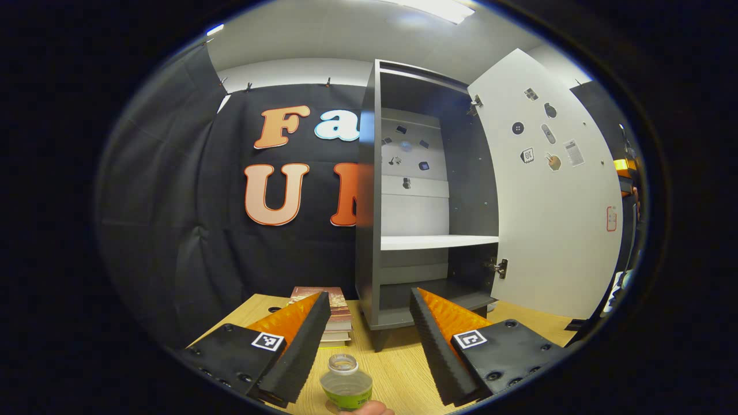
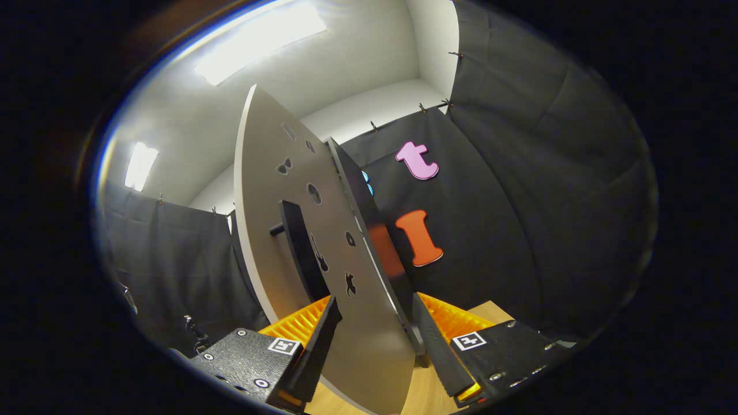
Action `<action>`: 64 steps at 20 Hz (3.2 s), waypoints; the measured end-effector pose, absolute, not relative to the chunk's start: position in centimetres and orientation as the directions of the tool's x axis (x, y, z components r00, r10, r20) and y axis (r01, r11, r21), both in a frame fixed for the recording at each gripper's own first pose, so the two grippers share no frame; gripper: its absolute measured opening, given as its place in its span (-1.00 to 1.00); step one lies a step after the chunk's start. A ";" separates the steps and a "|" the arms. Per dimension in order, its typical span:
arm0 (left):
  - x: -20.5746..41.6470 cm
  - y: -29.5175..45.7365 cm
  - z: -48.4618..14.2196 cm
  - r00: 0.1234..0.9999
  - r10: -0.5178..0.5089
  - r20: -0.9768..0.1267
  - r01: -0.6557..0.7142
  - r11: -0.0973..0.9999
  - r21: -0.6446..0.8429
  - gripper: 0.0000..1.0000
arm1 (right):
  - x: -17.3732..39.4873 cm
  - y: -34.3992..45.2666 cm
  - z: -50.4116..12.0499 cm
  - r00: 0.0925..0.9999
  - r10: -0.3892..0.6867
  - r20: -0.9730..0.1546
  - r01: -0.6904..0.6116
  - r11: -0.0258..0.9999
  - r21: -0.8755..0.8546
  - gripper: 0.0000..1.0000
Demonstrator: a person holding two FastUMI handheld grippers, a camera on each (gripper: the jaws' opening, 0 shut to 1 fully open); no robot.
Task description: Open the cabinet door with the right hand, grasp the bottle in the cabinet with the left hand and place it on the coaster, then close the cabinet door with the right hand.
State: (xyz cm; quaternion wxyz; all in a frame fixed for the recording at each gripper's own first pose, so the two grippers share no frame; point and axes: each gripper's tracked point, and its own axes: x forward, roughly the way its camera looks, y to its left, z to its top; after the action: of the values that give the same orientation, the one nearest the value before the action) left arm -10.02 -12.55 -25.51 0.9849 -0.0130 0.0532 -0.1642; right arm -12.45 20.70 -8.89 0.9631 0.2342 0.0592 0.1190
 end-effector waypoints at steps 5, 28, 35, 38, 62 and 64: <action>-10.2 -12.6 -25.4 0.941 -0.326 -0.091 0.324 0.945 -0.028 0.82 | -11.7 21.0 -7.5 0.964 0.263 -0.034 -0.230 0.894 0.385 0.62; -8.4 -7.2 -24.9 0.974 -0.213 -0.082 0.217 0.975 0.039 0.82 | -11.1 33.5 -7.2 0.857 0.516 0.004 -0.502 0.831 0.241 0.48; -7.5 -4.5 -25.7 0.979 -0.177 -0.099 0.180 0.983 0.020 0.83 | -10.2 36.0 -6.9 0.840 0.541 0.055 -0.541 0.821 0.183 0.48; -7.0 -3.5 -24.6 0.982 -0.168 -0.089 0.170 0.985 0.017 0.83 | -10.1 36.7 -7.7 0.822 0.566 0.057 -0.566 0.802 0.193 0.49; -8.2 4.0 -21.5 0.999 -0.032 -0.015 0.032 0.998 0.059 0.83 | -8.8 40.3 -9.1 0.784 0.620 -0.037 -0.606 0.776 0.176 0.63; -8.2 4.4 -21.0 1.000 -0.021 -0.005 0.021 0.998 0.066 0.82 | -8.4 39.8 -9.0 0.799 0.599 -0.043 -0.585 0.793 0.169 0.65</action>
State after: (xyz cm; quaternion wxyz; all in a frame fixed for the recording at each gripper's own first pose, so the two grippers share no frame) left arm -8.25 4.42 -20.95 0.9994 0.0330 0.0020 -0.0103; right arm -8.41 39.82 -8.98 0.9457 0.0737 0.0469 0.3132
